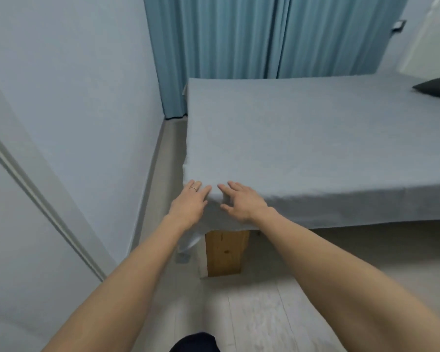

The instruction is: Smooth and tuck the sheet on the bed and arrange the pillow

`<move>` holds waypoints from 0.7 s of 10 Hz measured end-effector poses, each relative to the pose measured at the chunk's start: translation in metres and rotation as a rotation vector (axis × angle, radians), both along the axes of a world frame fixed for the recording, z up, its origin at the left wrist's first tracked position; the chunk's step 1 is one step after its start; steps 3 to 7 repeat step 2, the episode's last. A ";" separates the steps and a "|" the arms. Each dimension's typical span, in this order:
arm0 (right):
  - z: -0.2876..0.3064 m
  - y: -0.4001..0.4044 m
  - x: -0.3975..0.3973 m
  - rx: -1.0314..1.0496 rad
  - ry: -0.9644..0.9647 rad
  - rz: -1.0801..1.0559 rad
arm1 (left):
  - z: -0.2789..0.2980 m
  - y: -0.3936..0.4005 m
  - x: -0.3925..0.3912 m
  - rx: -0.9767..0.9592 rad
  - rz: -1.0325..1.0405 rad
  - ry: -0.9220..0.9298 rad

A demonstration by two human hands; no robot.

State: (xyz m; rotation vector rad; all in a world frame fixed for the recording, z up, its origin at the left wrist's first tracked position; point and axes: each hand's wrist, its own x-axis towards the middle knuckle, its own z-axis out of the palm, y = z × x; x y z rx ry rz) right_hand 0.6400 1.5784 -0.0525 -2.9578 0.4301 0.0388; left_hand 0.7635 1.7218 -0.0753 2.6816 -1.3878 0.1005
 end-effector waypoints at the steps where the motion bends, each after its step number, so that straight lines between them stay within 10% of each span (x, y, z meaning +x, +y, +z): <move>1: 0.015 -0.009 -0.027 0.052 0.028 0.006 | 0.010 -0.012 -0.003 0.084 0.029 -0.045; 7: 0.034 -0.026 -0.065 0.061 -0.042 -0.079 | 0.035 -0.037 -0.019 0.254 -0.017 -0.098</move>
